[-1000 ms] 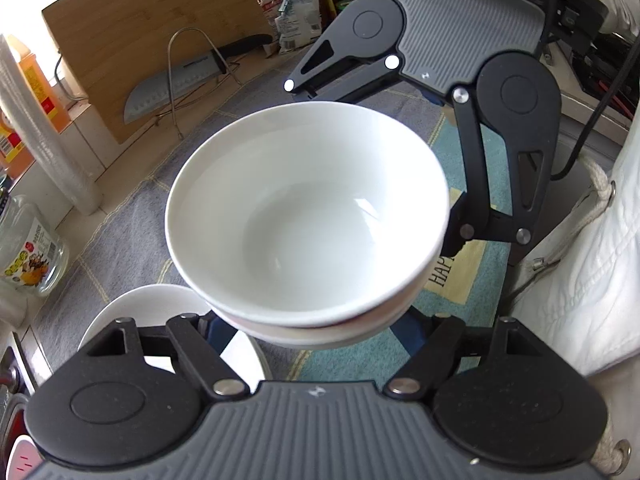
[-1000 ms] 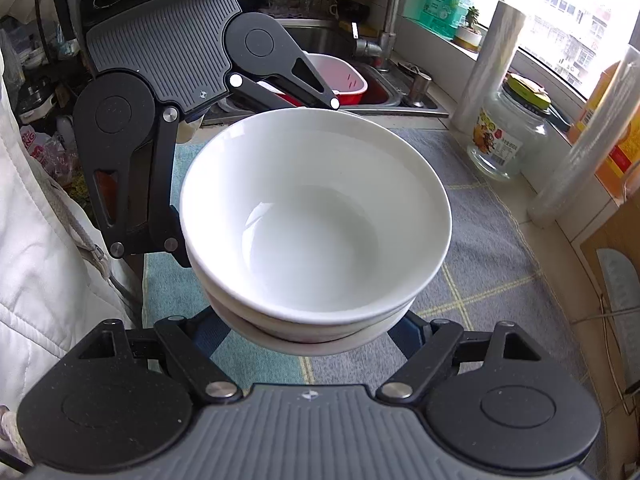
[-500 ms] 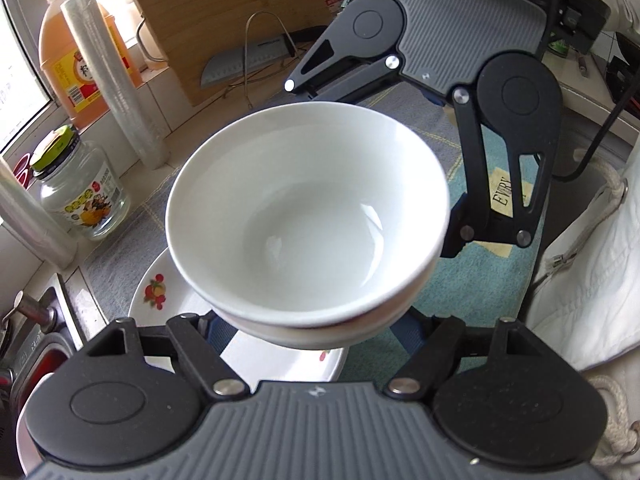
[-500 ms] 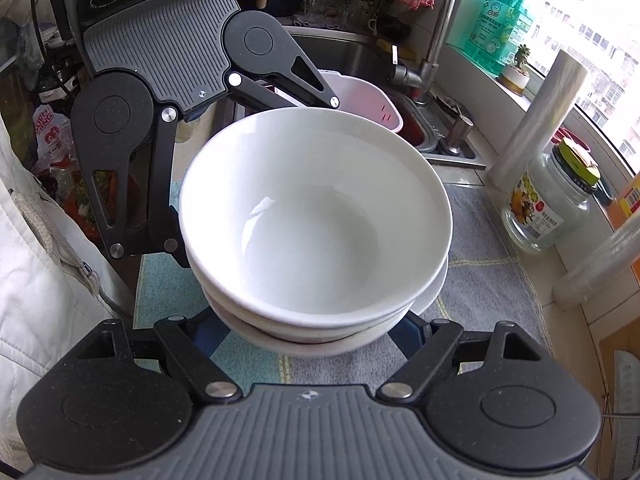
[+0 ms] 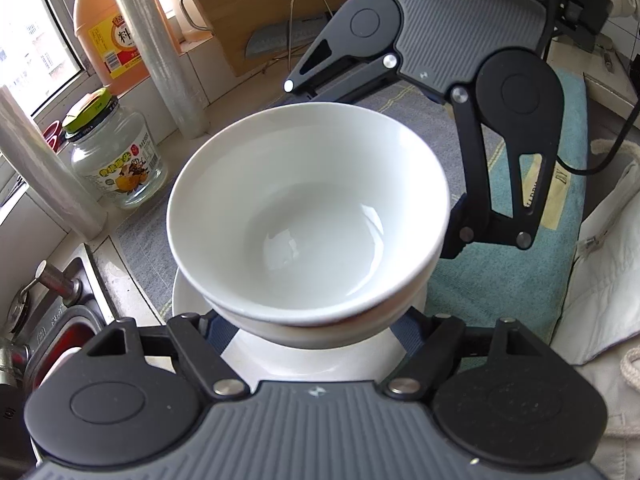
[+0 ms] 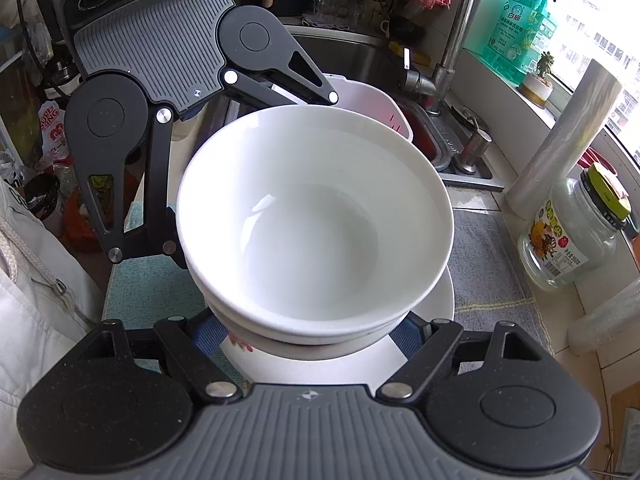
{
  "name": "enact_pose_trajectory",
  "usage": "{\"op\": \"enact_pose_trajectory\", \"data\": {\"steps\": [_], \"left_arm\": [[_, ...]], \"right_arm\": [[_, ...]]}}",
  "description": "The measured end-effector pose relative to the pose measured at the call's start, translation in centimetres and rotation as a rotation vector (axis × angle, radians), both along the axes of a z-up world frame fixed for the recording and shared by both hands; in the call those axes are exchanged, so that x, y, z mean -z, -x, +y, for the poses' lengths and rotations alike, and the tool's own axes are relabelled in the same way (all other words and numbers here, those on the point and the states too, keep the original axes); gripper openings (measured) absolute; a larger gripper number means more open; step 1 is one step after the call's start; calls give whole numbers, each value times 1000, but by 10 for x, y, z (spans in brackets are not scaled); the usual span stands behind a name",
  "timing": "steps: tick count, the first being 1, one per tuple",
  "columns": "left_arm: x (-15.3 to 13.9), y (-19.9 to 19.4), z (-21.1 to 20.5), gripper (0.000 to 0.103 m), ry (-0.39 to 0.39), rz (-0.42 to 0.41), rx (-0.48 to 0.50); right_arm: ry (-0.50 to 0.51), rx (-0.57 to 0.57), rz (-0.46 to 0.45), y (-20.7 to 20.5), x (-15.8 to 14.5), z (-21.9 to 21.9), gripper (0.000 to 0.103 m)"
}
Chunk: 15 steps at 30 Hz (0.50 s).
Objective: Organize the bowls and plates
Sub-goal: 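Lift the bowl stack with both grippers and carry it over the plate stack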
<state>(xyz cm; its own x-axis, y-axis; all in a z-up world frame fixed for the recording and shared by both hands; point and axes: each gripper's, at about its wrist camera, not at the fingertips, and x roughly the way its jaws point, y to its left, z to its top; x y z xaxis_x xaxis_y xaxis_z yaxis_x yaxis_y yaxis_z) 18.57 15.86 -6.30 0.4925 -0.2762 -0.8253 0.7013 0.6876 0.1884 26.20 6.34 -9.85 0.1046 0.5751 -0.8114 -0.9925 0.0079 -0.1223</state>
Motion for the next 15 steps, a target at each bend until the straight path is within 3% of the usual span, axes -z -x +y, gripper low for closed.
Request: {"op": "enact_pose_trajectory", "data": {"steps": [15], "left_arm": [[15, -19, 9, 79, -41, 6, 12]], "right_arm": [[4, 38, 3, -18, 20, 15, 87]]}}
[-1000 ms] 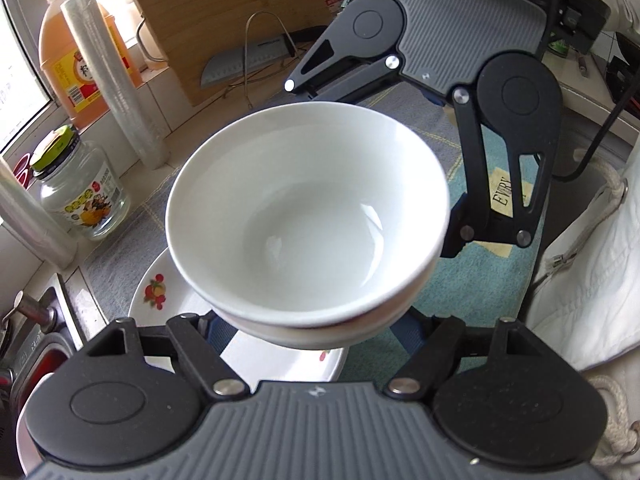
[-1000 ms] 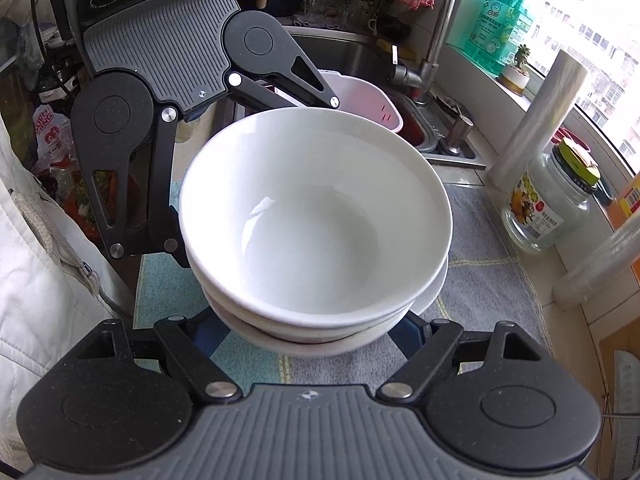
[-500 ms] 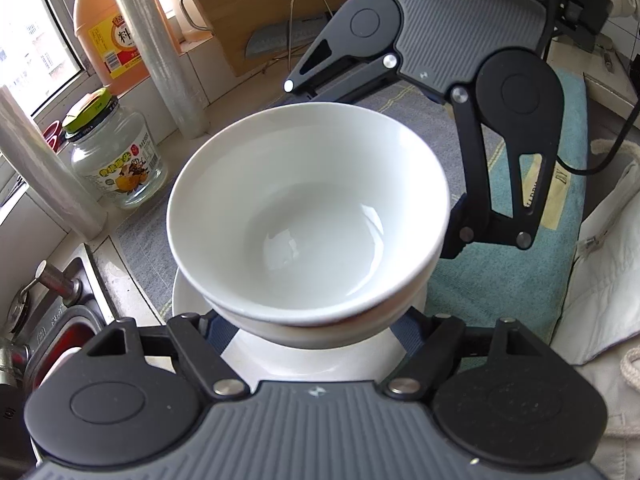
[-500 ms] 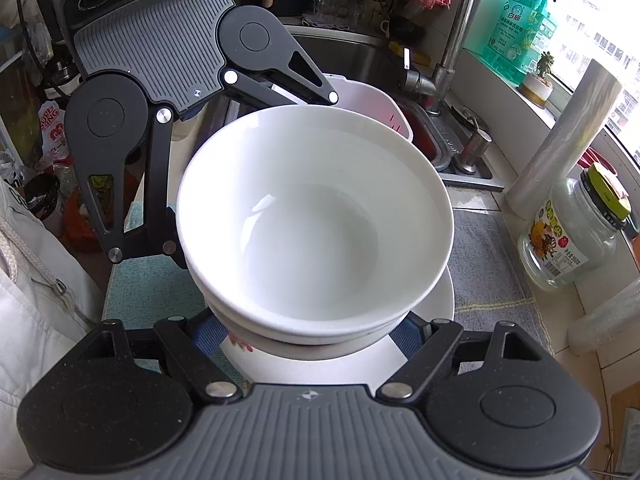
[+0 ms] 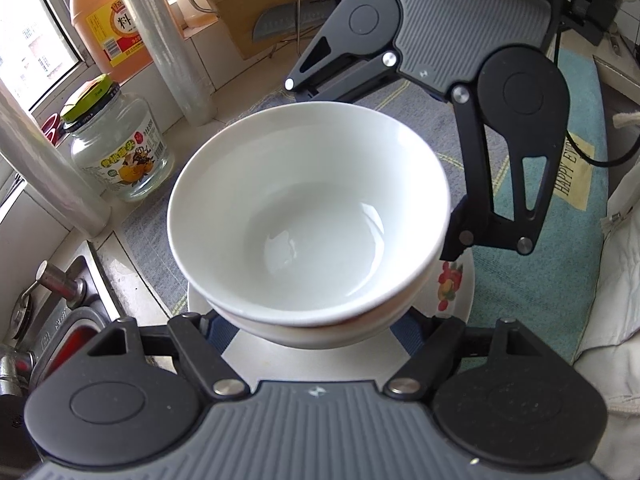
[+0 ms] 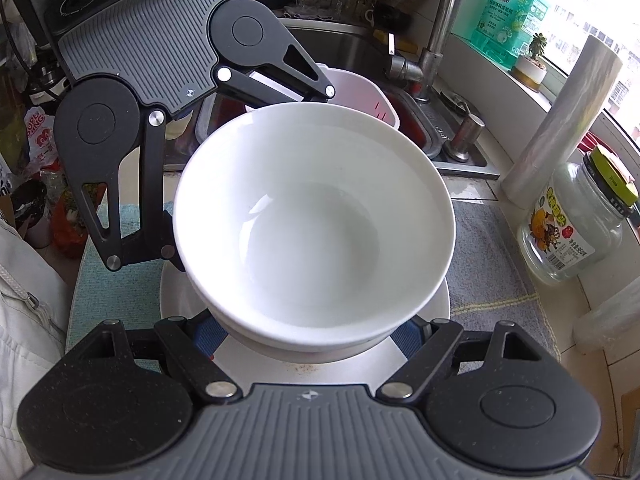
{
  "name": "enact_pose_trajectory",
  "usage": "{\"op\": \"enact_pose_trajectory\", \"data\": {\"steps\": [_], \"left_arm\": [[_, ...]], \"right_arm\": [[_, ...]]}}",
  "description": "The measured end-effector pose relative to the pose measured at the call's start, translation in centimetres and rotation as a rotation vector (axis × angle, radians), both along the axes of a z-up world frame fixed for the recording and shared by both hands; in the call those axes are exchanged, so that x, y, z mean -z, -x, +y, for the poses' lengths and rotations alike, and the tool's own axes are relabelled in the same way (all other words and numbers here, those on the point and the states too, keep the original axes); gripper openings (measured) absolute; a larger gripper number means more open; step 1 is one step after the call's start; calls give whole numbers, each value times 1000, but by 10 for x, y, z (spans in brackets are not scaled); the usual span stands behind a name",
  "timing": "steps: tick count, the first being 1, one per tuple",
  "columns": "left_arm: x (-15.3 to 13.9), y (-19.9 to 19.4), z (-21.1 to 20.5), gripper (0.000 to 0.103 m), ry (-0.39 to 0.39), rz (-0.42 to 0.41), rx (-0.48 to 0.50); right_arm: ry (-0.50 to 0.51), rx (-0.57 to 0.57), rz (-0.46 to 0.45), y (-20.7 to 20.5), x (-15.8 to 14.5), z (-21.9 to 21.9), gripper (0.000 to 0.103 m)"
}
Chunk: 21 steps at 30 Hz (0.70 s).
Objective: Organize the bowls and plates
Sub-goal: 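Lift the bowl stack with both grippers and carry it over the plate stack, then lower the bowl stack onto the plates and open both grippers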
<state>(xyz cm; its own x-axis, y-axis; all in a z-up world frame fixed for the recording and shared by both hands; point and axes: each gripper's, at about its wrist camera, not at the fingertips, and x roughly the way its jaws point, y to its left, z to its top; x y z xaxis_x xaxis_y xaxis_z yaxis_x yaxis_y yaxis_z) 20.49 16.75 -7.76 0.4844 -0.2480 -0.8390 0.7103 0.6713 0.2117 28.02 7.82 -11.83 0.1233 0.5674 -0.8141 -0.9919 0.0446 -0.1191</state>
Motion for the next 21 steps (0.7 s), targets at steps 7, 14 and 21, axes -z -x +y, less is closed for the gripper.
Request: {"op": "enact_pose_trajectory", "data": {"steps": [7, 14, 21], "left_arm": [[4, -2, 1, 79, 3, 5, -4], [7, -4, 4, 79, 24, 13, -8], [5, -3, 5, 81, 33, -13, -17]], "right_arm": [[7, 5, -1, -3, 4, 3, 87], [11, 14, 4, -4, 7, 4, 87], [7, 53, 31, -11, 8, 3, 88]]}}
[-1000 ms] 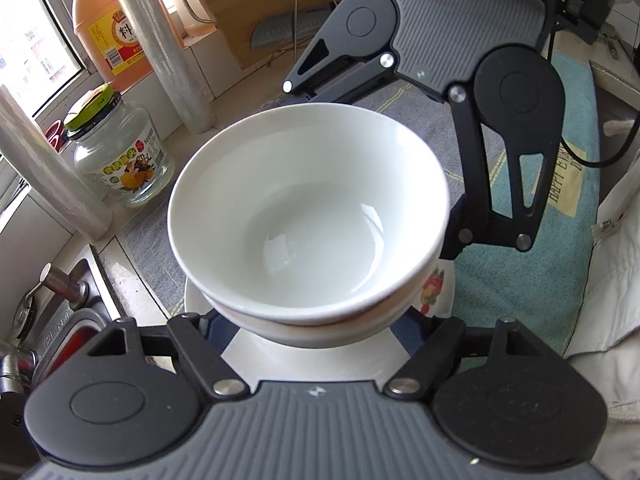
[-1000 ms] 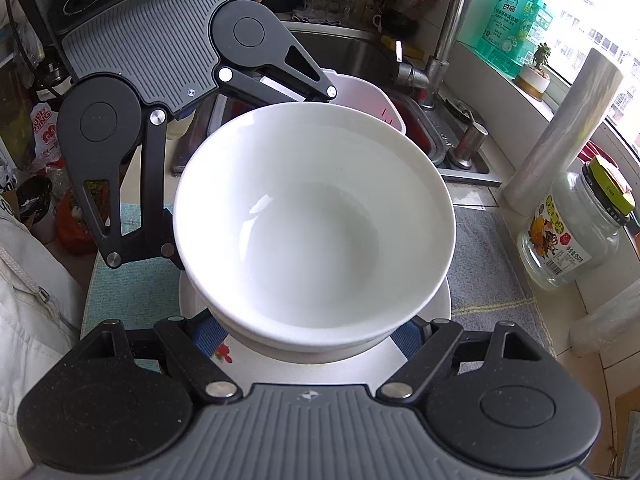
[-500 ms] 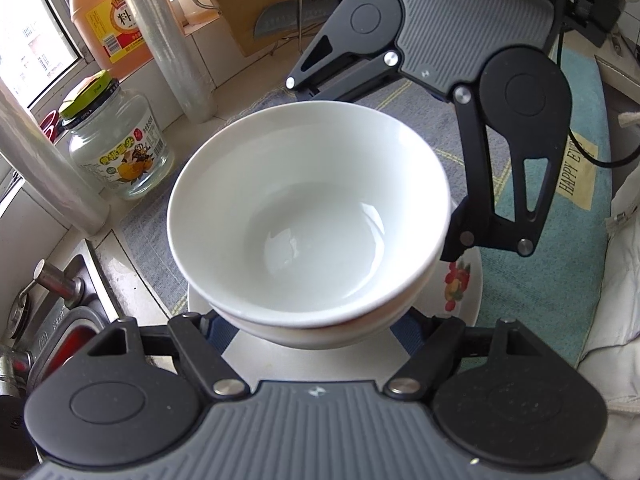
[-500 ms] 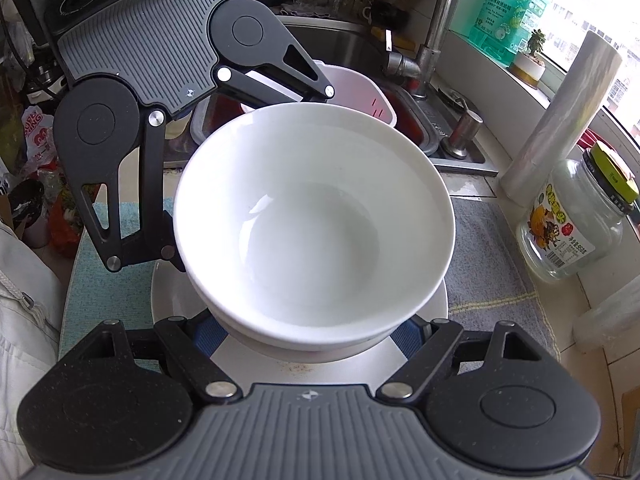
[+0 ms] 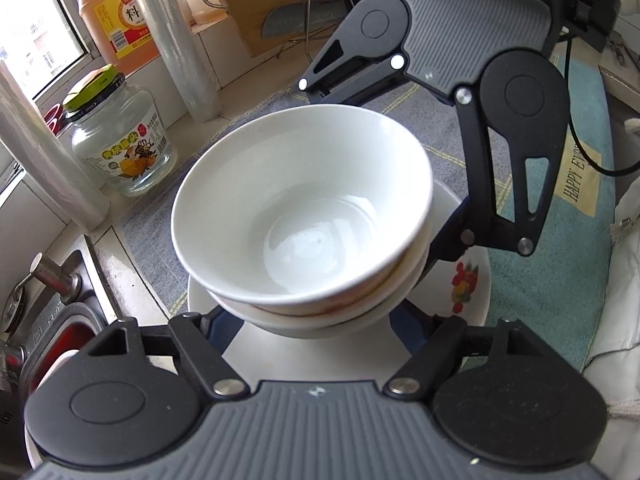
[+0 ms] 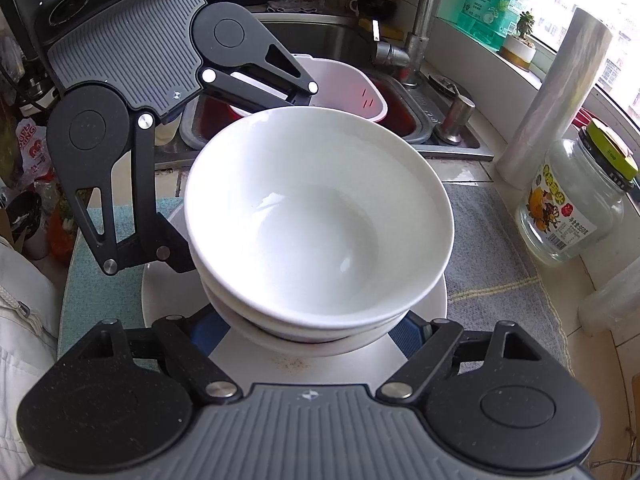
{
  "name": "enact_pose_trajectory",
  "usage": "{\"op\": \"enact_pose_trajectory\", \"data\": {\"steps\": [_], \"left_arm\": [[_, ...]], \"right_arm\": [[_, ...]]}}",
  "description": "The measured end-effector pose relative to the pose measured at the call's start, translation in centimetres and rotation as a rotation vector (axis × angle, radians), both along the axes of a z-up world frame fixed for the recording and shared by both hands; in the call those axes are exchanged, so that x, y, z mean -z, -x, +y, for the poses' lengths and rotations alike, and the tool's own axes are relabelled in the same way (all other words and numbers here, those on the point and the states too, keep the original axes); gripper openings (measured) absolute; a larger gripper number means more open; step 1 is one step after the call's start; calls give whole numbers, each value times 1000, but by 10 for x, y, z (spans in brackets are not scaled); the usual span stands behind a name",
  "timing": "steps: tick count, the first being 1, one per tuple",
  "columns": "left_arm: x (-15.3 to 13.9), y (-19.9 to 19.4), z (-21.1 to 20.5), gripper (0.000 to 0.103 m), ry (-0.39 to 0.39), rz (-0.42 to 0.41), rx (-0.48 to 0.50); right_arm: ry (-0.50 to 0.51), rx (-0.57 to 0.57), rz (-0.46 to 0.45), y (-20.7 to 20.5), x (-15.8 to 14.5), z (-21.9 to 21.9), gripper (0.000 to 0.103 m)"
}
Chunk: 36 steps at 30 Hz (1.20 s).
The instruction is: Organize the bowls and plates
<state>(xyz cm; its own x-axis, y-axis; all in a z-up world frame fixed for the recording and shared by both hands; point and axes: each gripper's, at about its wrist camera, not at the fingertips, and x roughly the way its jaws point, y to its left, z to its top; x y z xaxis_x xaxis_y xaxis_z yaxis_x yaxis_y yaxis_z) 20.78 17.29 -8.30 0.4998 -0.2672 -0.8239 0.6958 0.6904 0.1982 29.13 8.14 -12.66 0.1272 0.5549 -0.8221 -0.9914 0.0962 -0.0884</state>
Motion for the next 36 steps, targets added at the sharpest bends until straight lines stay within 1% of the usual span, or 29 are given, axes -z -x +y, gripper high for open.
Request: {"op": "enact_pose_trajectory", "data": {"steps": [3, 5, 7, 10, 14, 17, 19, 21, 23, 25, 28, 30, 32, 34, 36], "left_arm": [[0, 1, -2, 84, -11, -14, 2], [-1, 1, -2, 94, 3, -22, -6], [-3, 2, 0, 94, 22, -19, -16], [-2, 5, 0, 96, 22, -21, -37], [1, 11, 2, 97, 36, -24, -90], [0, 20, 1, 97, 48, -51, -125], [-4, 28, 1, 97, 67, -85, -171], [-9, 34, 1, 97, 103, -95, -216], [-14, 41, 3, 99, 149, -103, -277], [-17, 51, 3, 100, 175, -125, -345], [-21, 67, -1, 101, 186, -171, -456], [-24, 78, -4, 101, 175, -188, -537], [-29, 93, -7, 101, 190, -207, -606], [-35, 105, -13, 101, 199, -201, -677], [-42, 118, -19, 101, 189, -180, -741]], "right_arm": [[-3, 1, -10, 2, 2, 0, 91], [-16, -7, -23, 6, 0, -1, 102], [-19, -5, -24, 8, 0, -1, 103], [-33, 11, -44, 9, -2, -5, 103], [-41, 62, -36, 10, -4, -11, 103], [-48, 117, -37, 15, -6, -18, 103], [-54, 161, -38, 20, -8, -26, 103], [-61, 211, -37, 24, -10, -32, 103], [-74, 270, -38, 29, -13, -38, 103], [-79, 342, -34, 34, -14, -44, 103], [-94, 457, -13, 44, -15, -51, 103], [-105, 543, 3, 53, -16, -58, 103], [-108, 636, -2, 64, -17, -65, 103], [-91, 746, -16, 76, -18, -71, 103], [-81, 849, 5, 86, -20, -78, 103]]}}
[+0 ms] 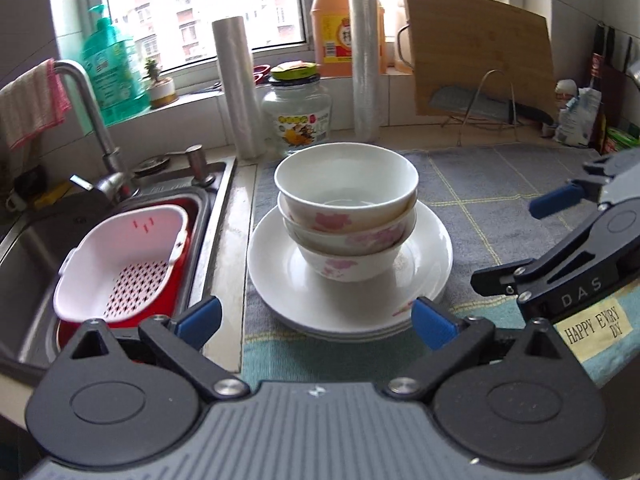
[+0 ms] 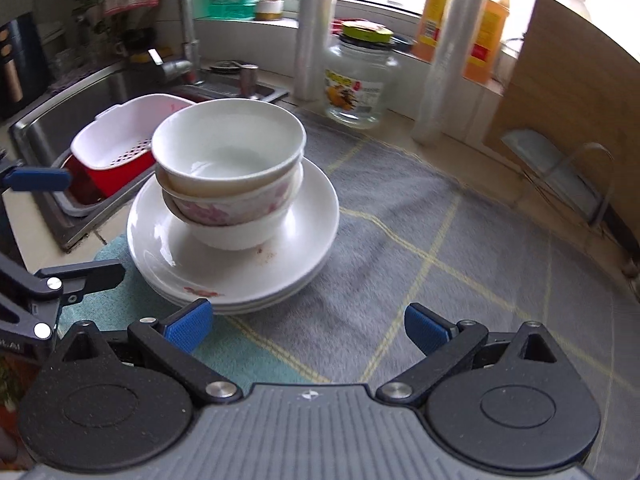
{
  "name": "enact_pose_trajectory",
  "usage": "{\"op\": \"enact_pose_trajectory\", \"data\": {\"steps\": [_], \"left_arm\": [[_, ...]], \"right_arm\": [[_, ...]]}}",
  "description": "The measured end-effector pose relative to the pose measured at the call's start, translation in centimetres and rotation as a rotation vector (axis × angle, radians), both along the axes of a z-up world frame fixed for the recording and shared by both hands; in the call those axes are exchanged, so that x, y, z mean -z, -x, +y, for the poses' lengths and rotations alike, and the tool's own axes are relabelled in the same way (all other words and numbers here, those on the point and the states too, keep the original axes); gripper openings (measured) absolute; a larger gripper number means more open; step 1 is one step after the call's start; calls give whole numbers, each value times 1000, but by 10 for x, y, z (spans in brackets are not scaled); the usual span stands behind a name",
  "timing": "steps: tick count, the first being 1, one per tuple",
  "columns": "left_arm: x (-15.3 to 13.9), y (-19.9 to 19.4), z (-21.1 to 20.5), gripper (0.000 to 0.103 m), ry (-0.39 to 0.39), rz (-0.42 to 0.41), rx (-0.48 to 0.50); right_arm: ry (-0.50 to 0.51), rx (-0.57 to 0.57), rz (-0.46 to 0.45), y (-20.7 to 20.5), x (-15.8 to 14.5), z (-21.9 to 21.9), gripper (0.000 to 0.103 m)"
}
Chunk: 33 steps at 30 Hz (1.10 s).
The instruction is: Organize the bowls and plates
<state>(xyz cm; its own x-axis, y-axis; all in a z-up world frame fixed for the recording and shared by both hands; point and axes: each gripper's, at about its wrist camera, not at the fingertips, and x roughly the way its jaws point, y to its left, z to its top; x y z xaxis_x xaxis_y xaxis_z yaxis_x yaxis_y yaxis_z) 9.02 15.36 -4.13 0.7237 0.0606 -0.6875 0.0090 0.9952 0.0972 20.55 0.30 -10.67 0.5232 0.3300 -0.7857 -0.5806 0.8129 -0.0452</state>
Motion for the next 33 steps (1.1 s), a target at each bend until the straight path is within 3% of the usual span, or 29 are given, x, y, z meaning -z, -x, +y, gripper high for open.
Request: {"op": "enact_pose_trajectory", "data": {"steps": [4, 12, 22, 33], "left_arm": [[-15, 25, -13, 101, 0, 28, -77], [-46, 69, -25, 101, 51, -2, -162], [-66, 100, -28, 101, 68, -18, -174], [-73, 108, -31, 101, 79, -35, -183]], "right_arm": [[-53, 129, 45, 30, -11, -15, 103], [-85, 260, 19, 82, -37, -31, 103], [-71, 294, -25, 121, -62, -33, 103], [-62, 317, -46, 129, -69, -35, 103]]}}
